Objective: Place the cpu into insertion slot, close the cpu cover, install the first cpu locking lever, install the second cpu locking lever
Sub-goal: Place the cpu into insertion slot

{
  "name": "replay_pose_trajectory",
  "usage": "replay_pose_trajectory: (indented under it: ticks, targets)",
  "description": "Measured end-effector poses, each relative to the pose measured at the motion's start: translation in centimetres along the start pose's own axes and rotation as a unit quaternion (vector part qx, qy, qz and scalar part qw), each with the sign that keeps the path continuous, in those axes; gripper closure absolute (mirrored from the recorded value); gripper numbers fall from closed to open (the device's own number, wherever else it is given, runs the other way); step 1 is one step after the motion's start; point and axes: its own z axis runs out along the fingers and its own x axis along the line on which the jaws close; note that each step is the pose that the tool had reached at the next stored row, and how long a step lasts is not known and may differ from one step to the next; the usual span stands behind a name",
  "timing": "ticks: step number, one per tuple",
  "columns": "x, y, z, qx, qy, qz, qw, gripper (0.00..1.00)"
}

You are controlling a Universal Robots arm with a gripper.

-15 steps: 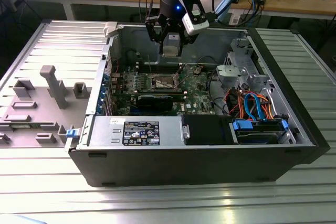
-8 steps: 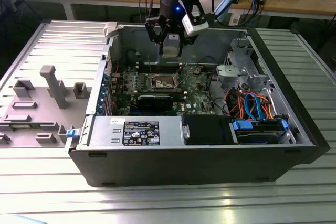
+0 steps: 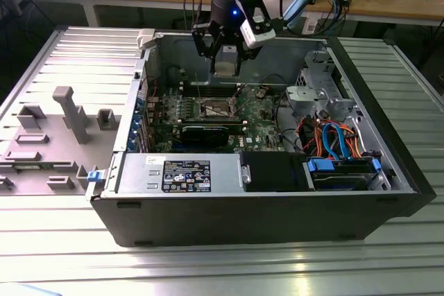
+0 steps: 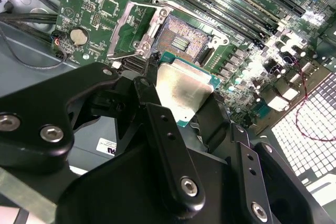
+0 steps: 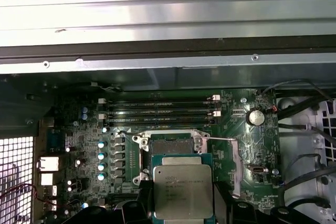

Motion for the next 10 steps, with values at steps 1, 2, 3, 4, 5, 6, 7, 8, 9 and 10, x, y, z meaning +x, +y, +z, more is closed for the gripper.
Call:
replay_pose_trajectory:
  ticks: [1,2,3,4,5,6,7,8,9,10]
  targets:
    - [0.0,-0.01,0.07,0.0,0.0,0.0,1.0,0.45]
    - [0.0,-0.02,0.13,0.0,0.0,0.0,1.0,0.45]
    - [0.0,-0.02,0.15,0.0,0.0,0.0,1.0,0.45]
    - [0.0,-0.02,0.16,0.0,0.0,0.0,1.0,0.45]
    - [0.0,-0.02,0.2,0.0,0.0,0.0,1.0,0.45]
    - [0.0,-0.03,0.22,0.0,0.0,0.0,1.0,0.45]
    - [0.0,-0.03,0.25,0.0,0.0,0.0,1.0,0.45]
    - [-0.01,-0.03,0.27,0.0,0.0,0.0,1.0,0.45]
    - [-0.01,-0.03,0.3,0.0,0.0,0.0,1.0,0.45]
    - [-0.01,-0.03,0.31,0.0,0.0,0.0,1.0,0.45]
